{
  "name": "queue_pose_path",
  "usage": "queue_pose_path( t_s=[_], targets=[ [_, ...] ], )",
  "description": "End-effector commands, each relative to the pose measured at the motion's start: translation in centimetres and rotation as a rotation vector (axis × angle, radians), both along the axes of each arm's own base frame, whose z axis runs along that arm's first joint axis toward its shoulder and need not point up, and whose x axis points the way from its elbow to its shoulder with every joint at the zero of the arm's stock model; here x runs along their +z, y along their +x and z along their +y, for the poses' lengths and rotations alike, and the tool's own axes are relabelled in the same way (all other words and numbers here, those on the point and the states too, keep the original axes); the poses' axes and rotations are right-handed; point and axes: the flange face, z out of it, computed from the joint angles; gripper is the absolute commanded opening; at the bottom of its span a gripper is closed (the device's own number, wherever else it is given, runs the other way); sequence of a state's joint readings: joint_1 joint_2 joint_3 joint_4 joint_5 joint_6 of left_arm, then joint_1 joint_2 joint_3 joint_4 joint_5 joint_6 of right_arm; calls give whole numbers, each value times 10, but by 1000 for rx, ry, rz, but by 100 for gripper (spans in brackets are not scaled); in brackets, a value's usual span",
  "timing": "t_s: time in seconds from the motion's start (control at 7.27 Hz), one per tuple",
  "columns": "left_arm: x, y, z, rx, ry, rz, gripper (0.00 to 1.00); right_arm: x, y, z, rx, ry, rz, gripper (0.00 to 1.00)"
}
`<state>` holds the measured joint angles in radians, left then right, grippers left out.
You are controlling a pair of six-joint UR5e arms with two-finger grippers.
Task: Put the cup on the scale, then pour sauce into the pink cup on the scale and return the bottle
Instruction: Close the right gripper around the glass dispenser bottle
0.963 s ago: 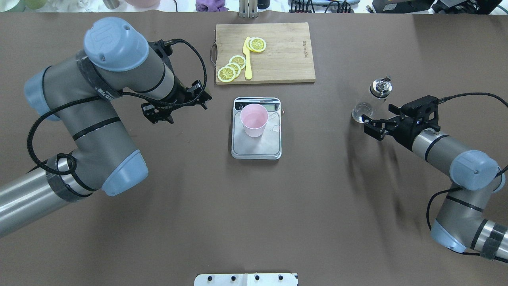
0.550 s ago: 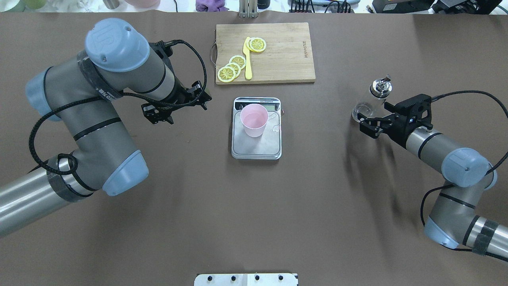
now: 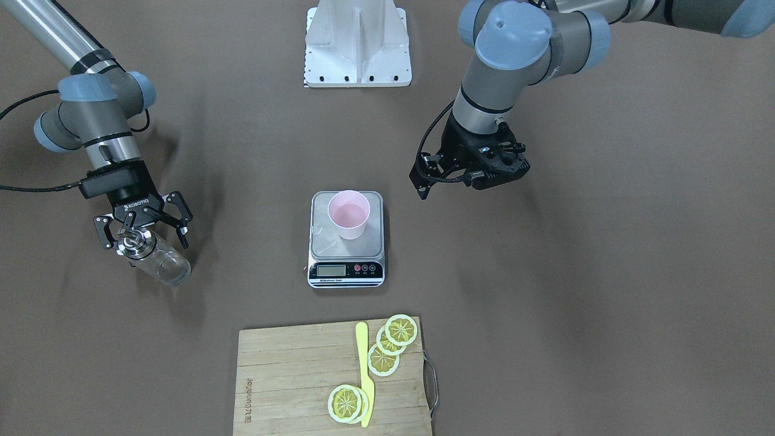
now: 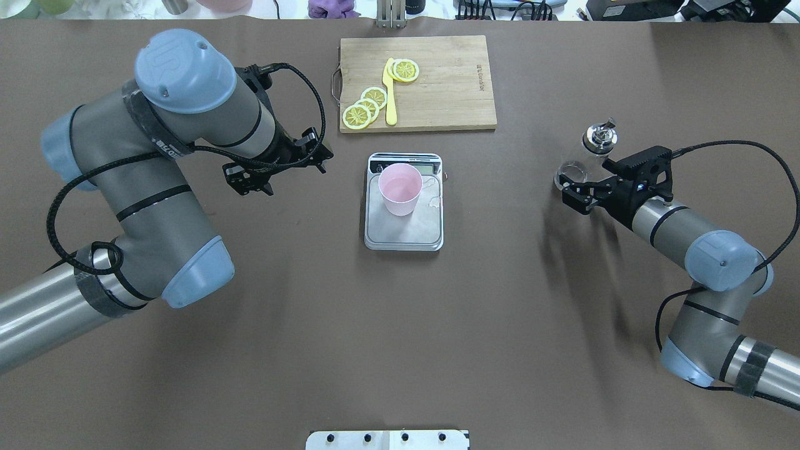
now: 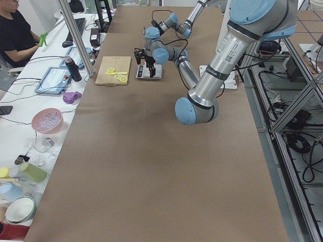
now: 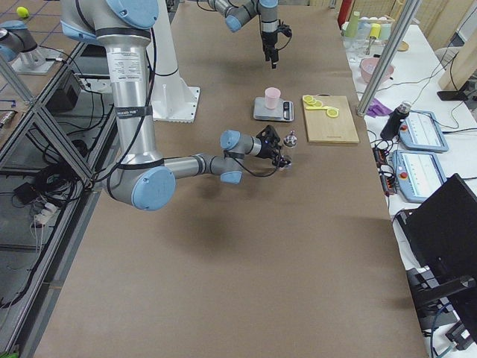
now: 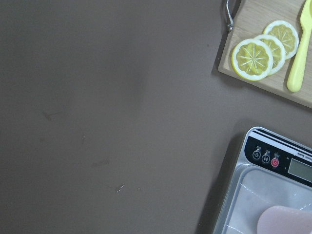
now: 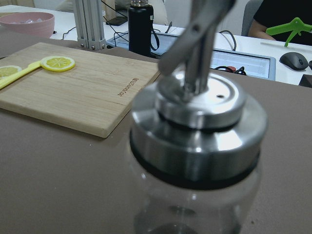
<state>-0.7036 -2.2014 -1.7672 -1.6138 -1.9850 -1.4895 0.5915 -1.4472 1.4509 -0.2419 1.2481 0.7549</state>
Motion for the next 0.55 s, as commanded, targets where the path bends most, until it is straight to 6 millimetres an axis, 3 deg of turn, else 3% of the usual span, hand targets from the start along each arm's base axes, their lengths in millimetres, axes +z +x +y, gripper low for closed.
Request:
queue_pose_path(
  t_s=[0.0,0.41],
  targets=[
    [-1,1,0,1,1,1,98,1,1,-2,7,-2,6,94],
    [-1,1,0,1,1,1,98,2,-4,-8,12,-4,8,93]
  ],
)
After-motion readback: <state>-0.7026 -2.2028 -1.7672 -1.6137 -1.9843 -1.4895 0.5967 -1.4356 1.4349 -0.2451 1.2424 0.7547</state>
